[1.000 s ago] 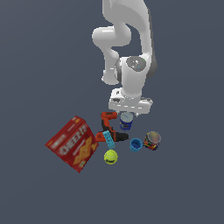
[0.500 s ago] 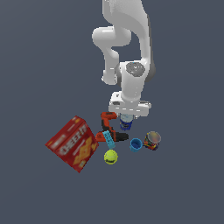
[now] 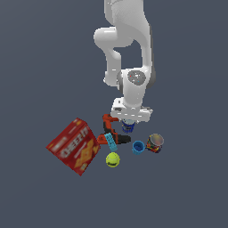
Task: Pick up a designated object from a clutter of objects.
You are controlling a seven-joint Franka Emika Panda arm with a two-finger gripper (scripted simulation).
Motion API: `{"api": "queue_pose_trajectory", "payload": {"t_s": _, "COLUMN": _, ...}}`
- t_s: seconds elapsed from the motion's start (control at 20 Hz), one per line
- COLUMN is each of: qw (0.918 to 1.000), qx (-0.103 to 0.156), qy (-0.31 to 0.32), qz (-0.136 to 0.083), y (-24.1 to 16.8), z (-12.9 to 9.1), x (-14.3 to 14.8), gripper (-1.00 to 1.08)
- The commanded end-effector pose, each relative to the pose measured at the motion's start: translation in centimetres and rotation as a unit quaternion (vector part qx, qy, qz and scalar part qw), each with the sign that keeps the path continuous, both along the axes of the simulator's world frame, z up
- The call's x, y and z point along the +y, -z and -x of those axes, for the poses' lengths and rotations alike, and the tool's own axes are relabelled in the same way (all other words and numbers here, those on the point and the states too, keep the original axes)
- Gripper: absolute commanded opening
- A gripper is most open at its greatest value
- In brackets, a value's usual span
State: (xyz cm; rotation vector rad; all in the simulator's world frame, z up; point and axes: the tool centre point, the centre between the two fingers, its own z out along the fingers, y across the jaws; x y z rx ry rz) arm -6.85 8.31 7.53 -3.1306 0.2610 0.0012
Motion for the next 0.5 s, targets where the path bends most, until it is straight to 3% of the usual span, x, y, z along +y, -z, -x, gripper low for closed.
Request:
{"api": "queue_pose_trajectory", "payload": {"t_s": 0.0, "qw": 1.0000, "qx": 0.000, "qy": 0.000, "qz": 0.000, "y": 0.12, "z": -0.03, "x": -0.02, "gripper": -1.00}}
{"api": "queue_pose_trajectory", "payload": {"t_s": 0.45, "qw": 1.0000, "qx": -0.001, "qy": 0.000, "qz": 0.000, "y": 0.00, "z": -0.01, "x": 0.03, "gripper": -1.00}}
